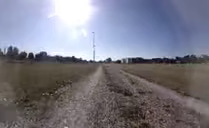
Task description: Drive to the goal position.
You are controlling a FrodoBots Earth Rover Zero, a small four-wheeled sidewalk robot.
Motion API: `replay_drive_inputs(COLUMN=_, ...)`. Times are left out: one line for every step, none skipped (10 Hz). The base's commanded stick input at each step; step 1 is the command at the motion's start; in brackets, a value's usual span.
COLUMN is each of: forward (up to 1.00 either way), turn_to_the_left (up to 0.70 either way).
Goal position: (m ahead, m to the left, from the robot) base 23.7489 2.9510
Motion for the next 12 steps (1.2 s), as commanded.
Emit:
replay_drive_inputs(forward=0.50, turn_to_the_left=0.00)
replay_drive_inputs(forward=0.50, turn_to_the_left=0.00)
replay_drive_inputs(forward=0.50, turn_to_the_left=0.00)
replay_drive_inputs(forward=0.50, turn_to_the_left=0.00)
replay_drive_inputs(forward=0.50, turn_to_the_left=0.00)
replay_drive_inputs(forward=0.50, turn_to_the_left=0.00)
replay_drive_inputs(forward=0.50, turn_to_the_left=0.00)
replay_drive_inputs(forward=0.50, turn_to_the_left=0.00)
replay_drive_inputs(forward=0.50, turn_to_the_left=0.00)
replay_drive_inputs(forward=0.50, turn_to_the_left=0.00)
replay_drive_inputs(forward=0.50, turn_to_the_left=0.00)
replay_drive_inputs(forward=0.50, turn_to_the_left=0.00)
